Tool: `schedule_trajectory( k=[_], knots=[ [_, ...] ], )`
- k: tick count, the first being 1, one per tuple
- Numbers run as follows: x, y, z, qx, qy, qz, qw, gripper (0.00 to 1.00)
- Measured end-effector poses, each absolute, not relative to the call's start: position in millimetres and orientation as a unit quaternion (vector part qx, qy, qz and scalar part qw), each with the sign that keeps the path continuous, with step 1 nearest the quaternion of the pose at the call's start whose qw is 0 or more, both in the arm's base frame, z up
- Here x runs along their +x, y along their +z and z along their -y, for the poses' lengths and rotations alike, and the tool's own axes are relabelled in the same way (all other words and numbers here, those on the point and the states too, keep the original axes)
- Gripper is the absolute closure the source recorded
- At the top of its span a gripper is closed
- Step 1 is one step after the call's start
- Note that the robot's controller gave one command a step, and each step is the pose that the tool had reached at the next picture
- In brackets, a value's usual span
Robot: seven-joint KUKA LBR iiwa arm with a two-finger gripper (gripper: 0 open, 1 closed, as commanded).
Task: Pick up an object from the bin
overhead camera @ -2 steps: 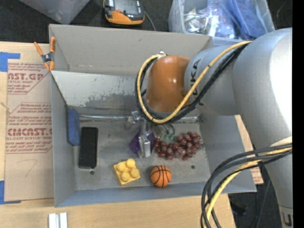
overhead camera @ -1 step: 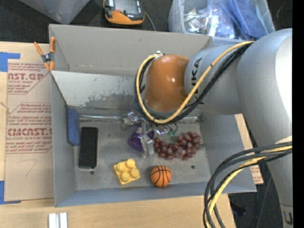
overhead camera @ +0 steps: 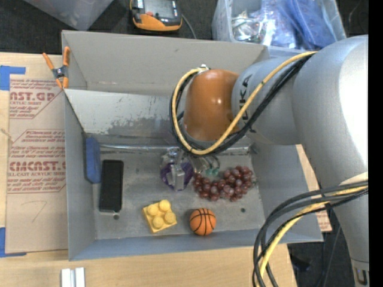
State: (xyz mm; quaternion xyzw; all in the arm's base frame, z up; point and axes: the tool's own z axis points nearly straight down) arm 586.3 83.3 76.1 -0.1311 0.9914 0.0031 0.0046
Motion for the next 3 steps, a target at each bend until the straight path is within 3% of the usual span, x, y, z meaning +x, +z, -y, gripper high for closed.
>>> schedule_trajectory(
  k=[2, 3],
  knots=[
    [585.8, 82.4, -83.5, -0.131, 0.003, -0.991, 0.004, 1.0],
    [582.9, 111.8, -83.3, -0.131, 0.003, -0.991, -0.001, 1.0]
  ],
)
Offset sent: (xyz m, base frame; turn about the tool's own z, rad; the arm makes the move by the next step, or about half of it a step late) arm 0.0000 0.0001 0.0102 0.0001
